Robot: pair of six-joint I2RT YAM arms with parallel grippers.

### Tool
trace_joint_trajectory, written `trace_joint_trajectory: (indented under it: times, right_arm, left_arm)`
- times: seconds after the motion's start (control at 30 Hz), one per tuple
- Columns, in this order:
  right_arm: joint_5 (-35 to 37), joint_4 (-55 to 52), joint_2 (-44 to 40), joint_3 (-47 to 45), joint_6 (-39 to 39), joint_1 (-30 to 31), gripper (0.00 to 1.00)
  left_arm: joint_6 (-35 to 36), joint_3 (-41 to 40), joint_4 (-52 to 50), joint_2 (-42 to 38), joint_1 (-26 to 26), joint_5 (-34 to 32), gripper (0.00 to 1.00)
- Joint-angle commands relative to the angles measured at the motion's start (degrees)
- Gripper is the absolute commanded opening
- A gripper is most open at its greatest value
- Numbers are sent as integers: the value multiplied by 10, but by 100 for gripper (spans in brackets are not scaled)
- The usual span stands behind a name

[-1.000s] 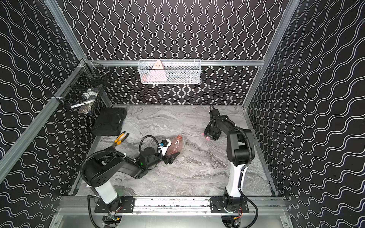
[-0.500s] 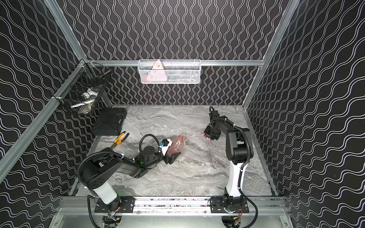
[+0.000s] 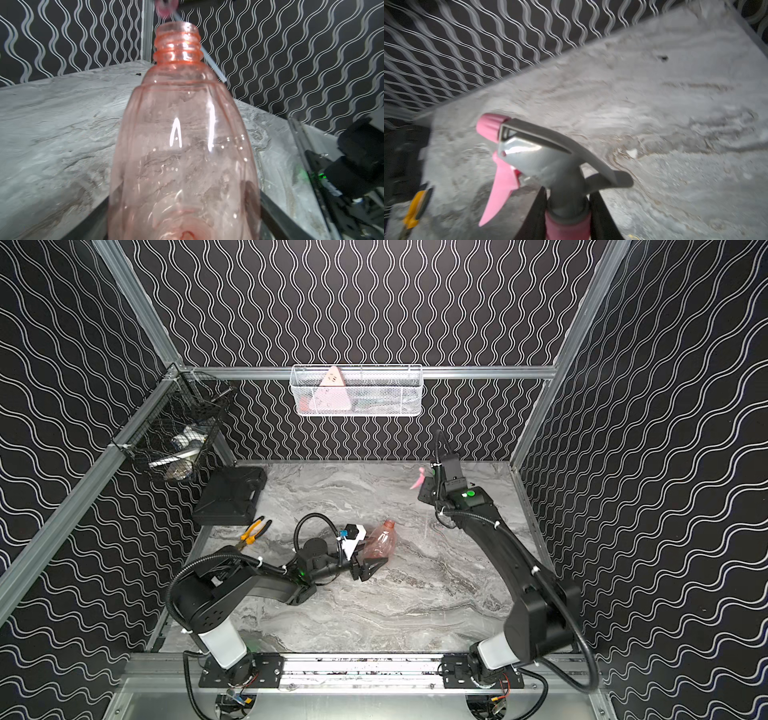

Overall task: Attach spray nozzles to spray bottles
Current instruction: Pick up the spray nozzle from the center of the board, then insert the spray nozzle into the spray bottle.

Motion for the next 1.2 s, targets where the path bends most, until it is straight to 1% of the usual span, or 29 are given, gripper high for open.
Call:
trace_joint_trajectory:
  times: [0.0, 0.1, 0.2, 0.27, 0.37, 0.5, 0.7, 1.17]
  right_arm:
    - [30, 69, -39, -24, -11, 18, 18]
    - [23, 107, -64, -46, -21, 39, 18]
    - [52, 124, -71, -48, -34, 68, 17]
    - [57, 148, -75, -54, -32, 75, 17]
    - [44, 196, -79, -69, -10, 76, 16]
    - [25, 210, -66, -58, 25, 81, 15]
    - [16, 227, -69, -62, 44, 99, 15]
    - [-9, 278, -62, -73, 64, 106, 14]
  left_arm:
    - [-70, 16, 67, 19, 11, 85, 60]
    - [-100, 27, 80, 37, 20, 115, 59]
    - [-119, 28, 104, 50, 23, 129, 58]
    - [-126, 26, 122, 56, 23, 131, 58]
    - [-128, 18, 148, 63, 23, 124, 57]
    - [-120, -1, 194, 63, 23, 100, 56]
    - [-92, -7, 187, 59, 22, 85, 56]
    - [-93, -9, 189, 59, 22, 86, 55]
